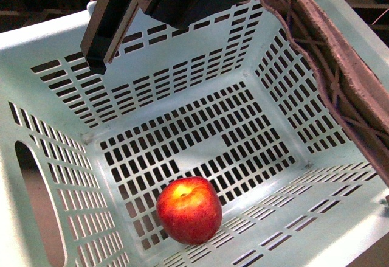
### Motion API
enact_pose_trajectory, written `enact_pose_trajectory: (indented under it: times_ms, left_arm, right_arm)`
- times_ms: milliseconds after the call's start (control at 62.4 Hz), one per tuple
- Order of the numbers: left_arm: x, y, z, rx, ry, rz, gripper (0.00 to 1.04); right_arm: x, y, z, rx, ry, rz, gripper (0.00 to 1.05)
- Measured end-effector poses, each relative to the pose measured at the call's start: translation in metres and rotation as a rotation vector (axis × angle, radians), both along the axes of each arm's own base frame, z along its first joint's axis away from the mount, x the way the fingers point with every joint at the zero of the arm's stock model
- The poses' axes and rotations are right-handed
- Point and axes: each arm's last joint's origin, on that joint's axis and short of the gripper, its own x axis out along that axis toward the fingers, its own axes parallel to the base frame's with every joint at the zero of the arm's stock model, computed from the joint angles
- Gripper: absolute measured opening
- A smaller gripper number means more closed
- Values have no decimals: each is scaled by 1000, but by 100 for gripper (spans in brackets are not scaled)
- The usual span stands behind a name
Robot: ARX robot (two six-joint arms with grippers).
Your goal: Pick apple with right arm and hold basket with left
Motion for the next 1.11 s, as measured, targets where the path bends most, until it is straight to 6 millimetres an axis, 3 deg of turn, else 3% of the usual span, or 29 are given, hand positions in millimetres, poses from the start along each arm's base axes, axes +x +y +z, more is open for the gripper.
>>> enact_pose_trajectory:
  times_ms: [176,737,801,945,1105]
  left_arm:
    - [0,0,0,0,1,0,8]
    - [0,0,0,3,-1,7,8]
    - [-1,-2,0,47,10,138,8]
    - [11,8,2,77,-34,607,8]
    - [31,36,7,74,-63,742,8]
  right_arm:
    - [0,0,0,-1,0,0,3]
    - [0,0,0,0,-1,0,96]
    - [0,0,0,0,-1,0,96]
    - [0,0,0,0,-2,0,96]
    - [0,0,0,0,-2,0,96]
